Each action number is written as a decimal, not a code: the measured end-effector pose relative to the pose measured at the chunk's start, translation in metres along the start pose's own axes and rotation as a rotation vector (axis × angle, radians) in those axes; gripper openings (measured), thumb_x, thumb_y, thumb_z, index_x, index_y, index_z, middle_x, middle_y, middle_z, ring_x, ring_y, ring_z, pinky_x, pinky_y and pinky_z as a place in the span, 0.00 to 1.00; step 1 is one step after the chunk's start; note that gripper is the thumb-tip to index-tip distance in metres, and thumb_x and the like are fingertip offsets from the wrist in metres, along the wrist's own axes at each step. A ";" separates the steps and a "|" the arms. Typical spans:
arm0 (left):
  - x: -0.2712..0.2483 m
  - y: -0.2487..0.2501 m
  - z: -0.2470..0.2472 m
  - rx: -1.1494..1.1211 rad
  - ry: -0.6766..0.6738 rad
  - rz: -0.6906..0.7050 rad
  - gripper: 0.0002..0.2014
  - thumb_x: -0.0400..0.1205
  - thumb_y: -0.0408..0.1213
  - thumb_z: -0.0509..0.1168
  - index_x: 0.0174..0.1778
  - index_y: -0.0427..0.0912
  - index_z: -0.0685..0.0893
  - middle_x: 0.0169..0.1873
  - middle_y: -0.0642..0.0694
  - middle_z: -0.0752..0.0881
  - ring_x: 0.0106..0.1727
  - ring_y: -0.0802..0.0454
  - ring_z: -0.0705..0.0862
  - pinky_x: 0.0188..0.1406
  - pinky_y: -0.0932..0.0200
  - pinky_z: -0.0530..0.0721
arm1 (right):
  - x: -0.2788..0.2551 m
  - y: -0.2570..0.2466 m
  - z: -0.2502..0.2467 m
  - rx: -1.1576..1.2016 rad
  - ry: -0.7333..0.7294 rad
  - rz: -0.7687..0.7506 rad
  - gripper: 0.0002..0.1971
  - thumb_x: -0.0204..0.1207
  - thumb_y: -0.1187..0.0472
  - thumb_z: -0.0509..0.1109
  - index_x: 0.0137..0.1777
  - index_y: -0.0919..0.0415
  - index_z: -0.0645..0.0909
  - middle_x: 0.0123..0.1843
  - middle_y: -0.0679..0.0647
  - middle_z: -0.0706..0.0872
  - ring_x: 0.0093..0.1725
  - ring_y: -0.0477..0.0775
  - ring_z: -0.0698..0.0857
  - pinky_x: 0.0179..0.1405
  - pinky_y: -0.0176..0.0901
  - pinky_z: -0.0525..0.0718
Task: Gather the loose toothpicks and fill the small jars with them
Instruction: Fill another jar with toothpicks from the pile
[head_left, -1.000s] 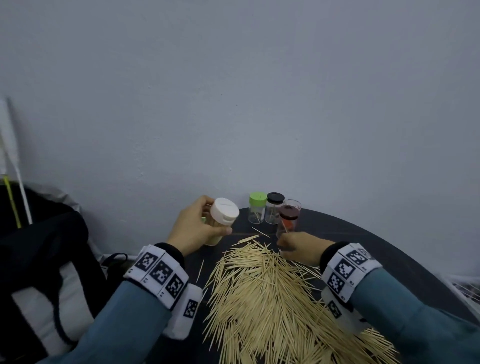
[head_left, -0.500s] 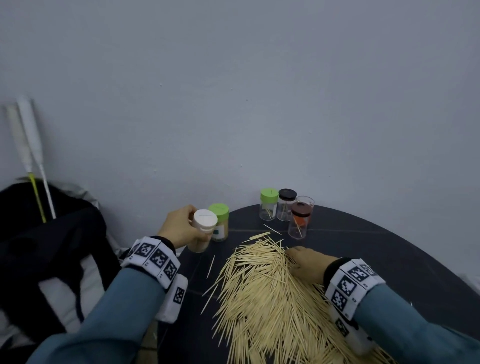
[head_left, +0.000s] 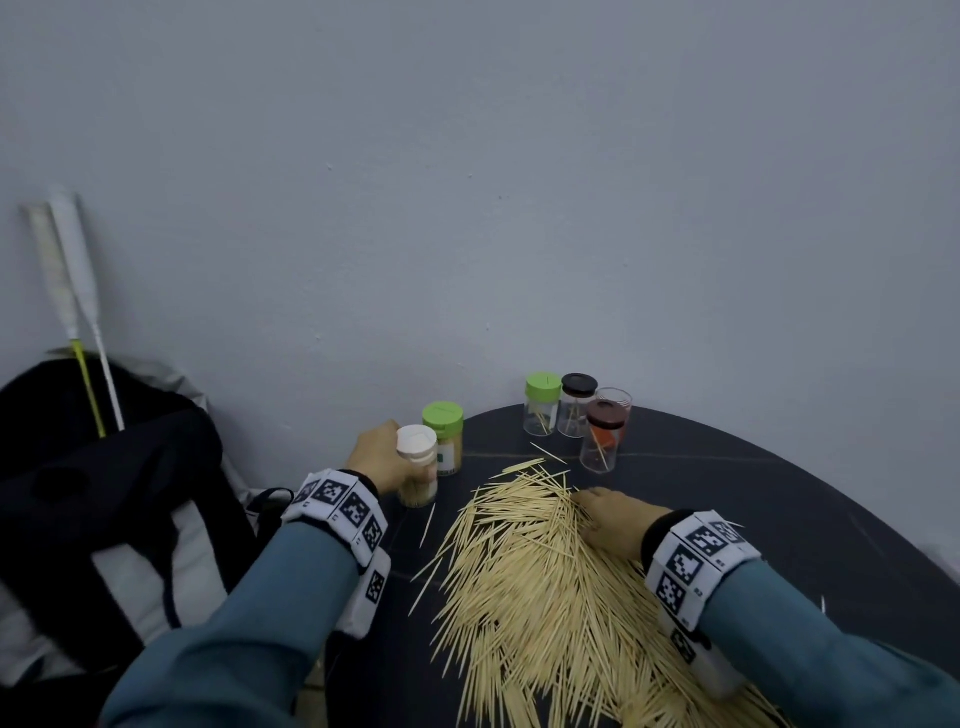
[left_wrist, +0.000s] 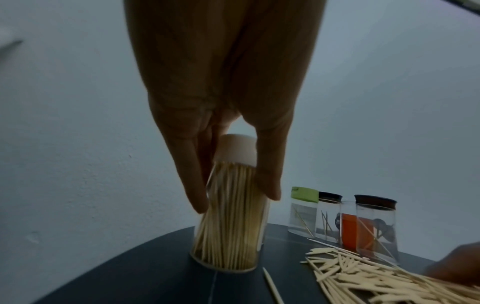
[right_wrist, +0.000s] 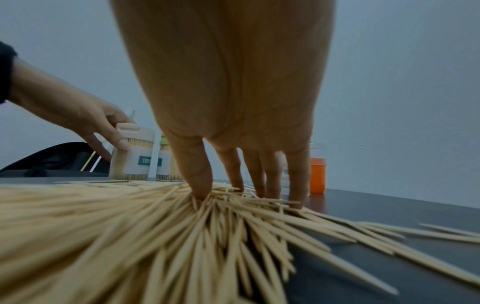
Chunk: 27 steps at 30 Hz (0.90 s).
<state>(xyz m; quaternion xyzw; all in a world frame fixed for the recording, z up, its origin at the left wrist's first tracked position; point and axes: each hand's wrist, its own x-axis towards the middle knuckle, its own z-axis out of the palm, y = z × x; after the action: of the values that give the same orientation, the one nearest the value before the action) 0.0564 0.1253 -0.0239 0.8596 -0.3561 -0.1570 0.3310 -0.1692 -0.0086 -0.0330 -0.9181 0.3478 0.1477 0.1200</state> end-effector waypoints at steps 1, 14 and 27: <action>-0.001 0.002 0.000 0.007 -0.017 -0.008 0.31 0.70 0.37 0.78 0.65 0.34 0.72 0.62 0.37 0.79 0.56 0.46 0.76 0.48 0.58 0.73 | -0.001 0.000 0.000 -0.001 0.000 0.002 0.25 0.84 0.61 0.54 0.81 0.63 0.56 0.79 0.60 0.62 0.77 0.60 0.66 0.76 0.48 0.66; -0.036 0.082 0.022 -0.076 0.066 0.536 0.21 0.78 0.31 0.70 0.67 0.40 0.76 0.65 0.46 0.79 0.68 0.52 0.76 0.60 0.68 0.69 | -0.006 0.002 0.000 0.020 0.025 -0.028 0.24 0.85 0.59 0.54 0.79 0.64 0.60 0.79 0.61 0.65 0.77 0.60 0.67 0.74 0.47 0.66; 0.044 0.153 0.094 0.289 -0.284 0.661 0.30 0.76 0.36 0.73 0.74 0.39 0.72 0.69 0.39 0.77 0.70 0.44 0.74 0.69 0.55 0.72 | 0.003 0.010 0.003 0.068 0.009 -0.068 0.24 0.85 0.59 0.55 0.80 0.62 0.60 0.79 0.59 0.64 0.77 0.59 0.66 0.75 0.47 0.64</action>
<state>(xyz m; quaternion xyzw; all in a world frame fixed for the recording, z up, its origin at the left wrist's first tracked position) -0.0385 -0.0298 0.0100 0.7060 -0.6746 -0.1075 0.1869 -0.1745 -0.0166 -0.0380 -0.9254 0.3218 0.1273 0.1545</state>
